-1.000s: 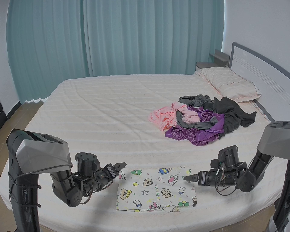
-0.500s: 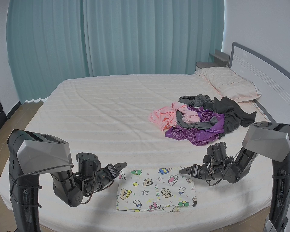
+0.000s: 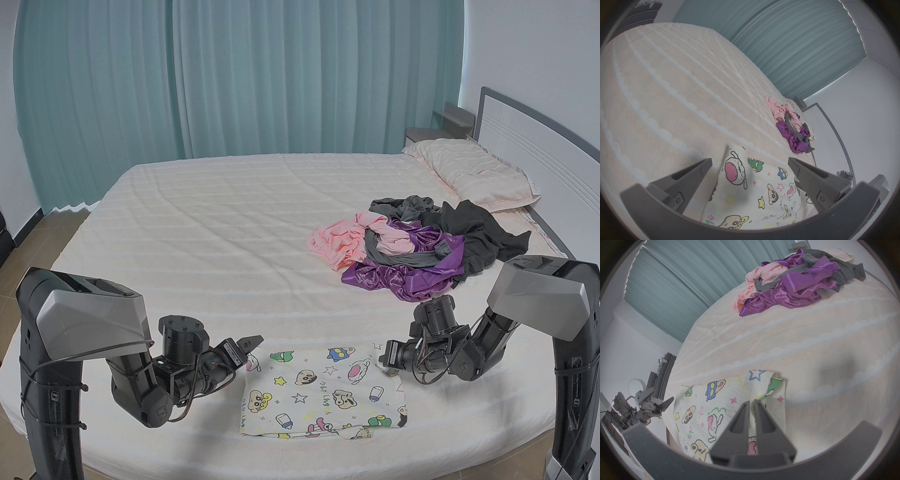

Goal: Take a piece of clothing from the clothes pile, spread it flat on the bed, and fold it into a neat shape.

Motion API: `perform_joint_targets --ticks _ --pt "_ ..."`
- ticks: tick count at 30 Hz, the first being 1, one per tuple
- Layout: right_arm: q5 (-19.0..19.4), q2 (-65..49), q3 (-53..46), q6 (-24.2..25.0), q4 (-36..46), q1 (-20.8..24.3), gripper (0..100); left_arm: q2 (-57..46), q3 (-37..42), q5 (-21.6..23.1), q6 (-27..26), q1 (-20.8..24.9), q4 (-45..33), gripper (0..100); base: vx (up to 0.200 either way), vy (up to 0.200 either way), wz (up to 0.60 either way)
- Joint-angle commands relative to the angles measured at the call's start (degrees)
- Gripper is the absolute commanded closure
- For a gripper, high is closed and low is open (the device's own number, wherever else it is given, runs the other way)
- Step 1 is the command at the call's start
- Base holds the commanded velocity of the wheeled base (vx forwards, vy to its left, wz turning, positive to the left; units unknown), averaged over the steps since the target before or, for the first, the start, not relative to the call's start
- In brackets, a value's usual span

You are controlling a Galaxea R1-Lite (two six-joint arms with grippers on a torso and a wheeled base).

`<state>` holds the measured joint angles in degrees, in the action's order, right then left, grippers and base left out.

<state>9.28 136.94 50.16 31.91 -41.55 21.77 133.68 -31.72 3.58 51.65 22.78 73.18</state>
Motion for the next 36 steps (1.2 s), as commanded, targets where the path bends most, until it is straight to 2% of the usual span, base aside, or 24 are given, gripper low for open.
perform_joint_targets --ticks 1,7,11,18,19,27,34,35,36 --pt "-0.2 -0.2 -0.7 0.1 0.0 -0.4 100 0.2 -0.1 -0.1 0.0 0.0 0.0 0 0.0 0.0 0.0" --pt "-0.5 -1.5 -1.2 0.1 -0.6 -1.9 100 0.2 0.0 -0.1 -0.1 0.1 0.0 0 0.0 0.0 0.0" --pt "-2.3 -1.8 -1.2 0.1 -0.6 -3.0 100 0.2 0.0 -0.1 -0.1 0.1 0.0 0 0.0 0.0 0.0" --pt "-2.4 -2.0 -1.6 0.1 -0.1 -2.9 100 0.3 0.1 -0.1 -0.1 0.1 0.0 0 0.0 0.0 0.0" --pt "-2.4 -2.0 -1.6 0.1 -0.1 -2.9 0 0.3 0.1 -0.1 -0.1 0.1 0.0 0 0.0 0.0 0.0" --pt "-2.2 -1.9 -1.8 0.2 -0.6 -3.6 0 0.3 0.1 -0.1 -0.1 0.2 0.0 0 0.0 0.0 0.0" --pt "-2.2 0.3 -0.9 0.2 -0.6 -1.0 0 0.3 0.0 -0.1 -0.1 0.2 0.0 0 0.0 0.0 0.0" --pt "-2.2 0.3 -0.9 0.2 -0.6 -1.0 100 0.3 0.0 -0.1 -0.1 0.2 0.0 0 0.0 0.0 0.0" --pt "-2.3 0.5 -0.3 0.2 -0.6 -0.9 100 0.3 0.0 -0.1 -0.1 0.2 0.0 0 0.0 0.0 0.0"
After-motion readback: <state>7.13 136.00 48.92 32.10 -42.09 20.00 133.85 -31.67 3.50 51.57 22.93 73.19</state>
